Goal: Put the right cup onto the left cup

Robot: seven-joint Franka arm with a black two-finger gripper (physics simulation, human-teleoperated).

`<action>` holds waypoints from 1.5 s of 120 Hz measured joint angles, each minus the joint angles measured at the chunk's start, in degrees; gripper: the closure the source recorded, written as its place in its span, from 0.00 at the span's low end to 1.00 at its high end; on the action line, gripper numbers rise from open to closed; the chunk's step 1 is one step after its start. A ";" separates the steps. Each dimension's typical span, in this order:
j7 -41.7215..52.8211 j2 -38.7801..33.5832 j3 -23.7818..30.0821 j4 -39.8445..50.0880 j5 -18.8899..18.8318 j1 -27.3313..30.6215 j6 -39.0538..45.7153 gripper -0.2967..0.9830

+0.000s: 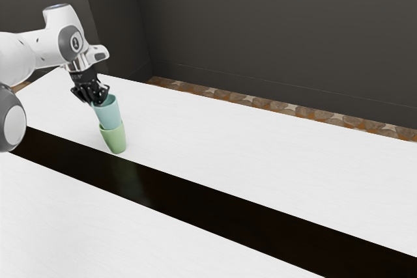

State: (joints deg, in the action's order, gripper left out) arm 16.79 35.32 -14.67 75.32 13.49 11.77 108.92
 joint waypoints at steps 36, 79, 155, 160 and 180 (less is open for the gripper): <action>0.84 -0.21 0.05 0.24 2.31 0.06 0.03 0.40; 1.33 -12.50 0.51 8.60 1.05 -1.28 -0.86 0.26; 1.60 -26.47 4.29 15.08 -7.63 -17.29 -3.63 0.23; 1.59 -27.54 4.43 15.07 -7.85 -17.28 -4.05 0.23; 1.53 -30.58 4.62 15.05 -8.25 -17.62 -6.03 0.23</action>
State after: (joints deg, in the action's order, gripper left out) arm 18.32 4.74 -10.05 90.37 5.24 -5.84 102.89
